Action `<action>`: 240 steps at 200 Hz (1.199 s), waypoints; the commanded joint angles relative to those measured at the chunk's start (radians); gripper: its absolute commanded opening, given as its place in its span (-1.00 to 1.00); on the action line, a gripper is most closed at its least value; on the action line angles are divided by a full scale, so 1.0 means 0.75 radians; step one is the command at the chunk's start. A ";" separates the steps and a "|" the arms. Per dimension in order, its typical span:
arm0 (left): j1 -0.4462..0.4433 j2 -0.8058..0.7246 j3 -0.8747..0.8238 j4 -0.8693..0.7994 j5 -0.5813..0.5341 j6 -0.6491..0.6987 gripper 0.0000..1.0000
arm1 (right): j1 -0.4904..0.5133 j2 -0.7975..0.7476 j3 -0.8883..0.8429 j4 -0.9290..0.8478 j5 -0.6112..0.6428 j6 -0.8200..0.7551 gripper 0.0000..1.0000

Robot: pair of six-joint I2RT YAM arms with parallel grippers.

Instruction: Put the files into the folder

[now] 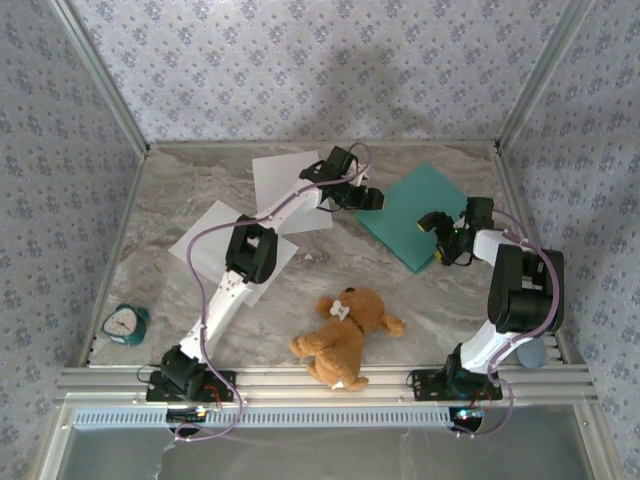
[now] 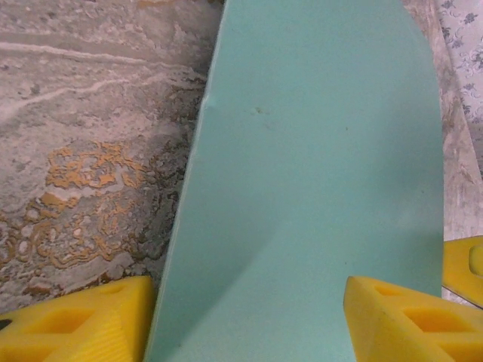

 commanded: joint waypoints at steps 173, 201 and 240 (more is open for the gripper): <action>-0.111 -0.557 -0.936 0.451 0.095 -0.204 0.28 | 0.012 -0.383 0.206 -0.267 -0.178 -0.190 -0.60; -0.170 -0.649 -1.107 0.554 0.032 -0.256 0.27 | 0.013 -0.381 0.291 -0.387 -0.216 -0.265 -0.67; -0.221 -0.783 -1.310 0.725 -0.009 -0.338 0.28 | 0.014 -0.377 0.362 -0.455 -0.291 -0.316 -0.53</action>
